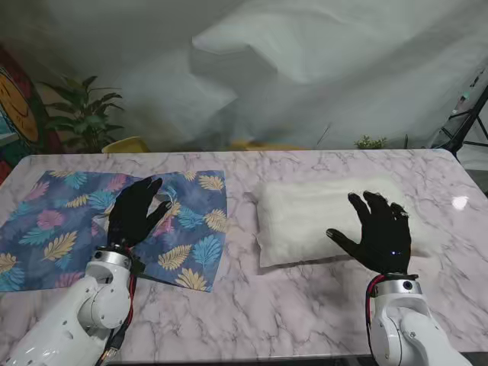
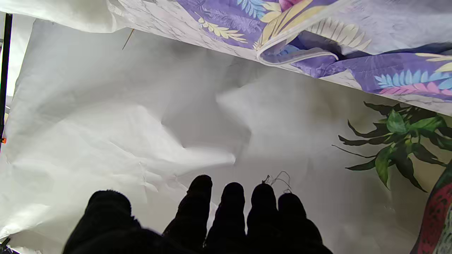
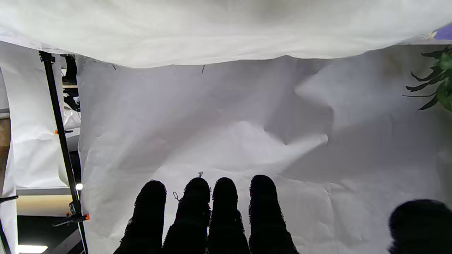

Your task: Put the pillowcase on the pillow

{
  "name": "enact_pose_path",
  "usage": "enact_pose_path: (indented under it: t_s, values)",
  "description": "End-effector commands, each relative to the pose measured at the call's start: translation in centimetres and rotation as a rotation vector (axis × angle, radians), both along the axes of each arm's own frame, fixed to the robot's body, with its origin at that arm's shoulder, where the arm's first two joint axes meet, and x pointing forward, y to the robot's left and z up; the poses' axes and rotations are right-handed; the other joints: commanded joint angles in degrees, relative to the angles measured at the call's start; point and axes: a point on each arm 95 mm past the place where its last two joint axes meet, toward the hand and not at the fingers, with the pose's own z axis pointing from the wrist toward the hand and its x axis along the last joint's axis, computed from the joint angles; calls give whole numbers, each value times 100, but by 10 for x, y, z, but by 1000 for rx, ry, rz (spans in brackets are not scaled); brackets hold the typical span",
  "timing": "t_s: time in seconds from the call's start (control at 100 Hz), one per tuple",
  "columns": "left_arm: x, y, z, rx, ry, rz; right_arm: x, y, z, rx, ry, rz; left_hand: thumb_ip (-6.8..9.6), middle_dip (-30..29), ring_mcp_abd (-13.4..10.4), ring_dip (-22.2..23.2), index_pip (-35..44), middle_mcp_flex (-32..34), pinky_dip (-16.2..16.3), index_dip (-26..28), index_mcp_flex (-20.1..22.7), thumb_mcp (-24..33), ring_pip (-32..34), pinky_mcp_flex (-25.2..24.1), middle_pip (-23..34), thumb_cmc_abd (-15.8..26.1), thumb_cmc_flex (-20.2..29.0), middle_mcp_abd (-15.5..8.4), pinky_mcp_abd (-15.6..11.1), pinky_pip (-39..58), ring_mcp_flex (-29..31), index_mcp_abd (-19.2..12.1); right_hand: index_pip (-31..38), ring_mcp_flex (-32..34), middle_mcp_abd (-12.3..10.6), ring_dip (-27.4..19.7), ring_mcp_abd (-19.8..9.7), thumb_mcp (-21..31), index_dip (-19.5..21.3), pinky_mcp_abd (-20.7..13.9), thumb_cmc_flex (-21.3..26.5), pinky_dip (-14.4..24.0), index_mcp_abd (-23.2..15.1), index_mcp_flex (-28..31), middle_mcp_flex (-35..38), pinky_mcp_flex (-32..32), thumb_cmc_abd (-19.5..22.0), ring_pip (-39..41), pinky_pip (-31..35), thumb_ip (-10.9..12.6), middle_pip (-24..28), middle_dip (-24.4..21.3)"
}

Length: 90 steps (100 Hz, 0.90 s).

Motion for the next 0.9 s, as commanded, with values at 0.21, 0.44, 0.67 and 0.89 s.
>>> enact_pose_path:
  t_s: [0.21,0.44,0.67,0.89]
  values:
    - [0,-2,0,20,24,-7,1,2,-2,-1,17,2,90,-29,11,-92,72,18,-170,-64,99,-17,9,-157,32,17,133,-54,-544,4,-43,54,80,125,59,-68,-72,-99,-141,-99,-159,-79,116,-12,69,35,228,-310,-112,-14,73,52]
    - [-1,-1,1,30,27,-2,3,2,-2,-7,24,5,92,-34,11,-103,89,33,-246,-57,114,-20,-2,-134,31,-2,170,-69,-510,-70,-43,17,111,151,73,-37,-32,-106,-169,-28,-122,-51,69,-46,79,72,172,-259,-80,-13,88,61]
    - [-1,-1,1,31,37,-3,4,4,-3,-16,26,13,97,-29,21,-112,107,80,-251,-47,148,-14,-13,-131,44,-48,238,-89,-481,-43,-11,-2,153,168,88,-13,-17,-89,-183,44,-97,-22,-1,-84,85,97,134,-222,-41,-11,106,70]
    - [0,-2,3,63,57,-9,5,6,-4,-14,37,21,105,-37,141,-135,112,39,-270,-39,162,-3,-62,-185,22,-172,381,-154,-167,-57,-65,-62,191,183,90,0,-10,-83,-194,72,-97,0,2,-90,96,108,143,-200,-14,-12,119,76]
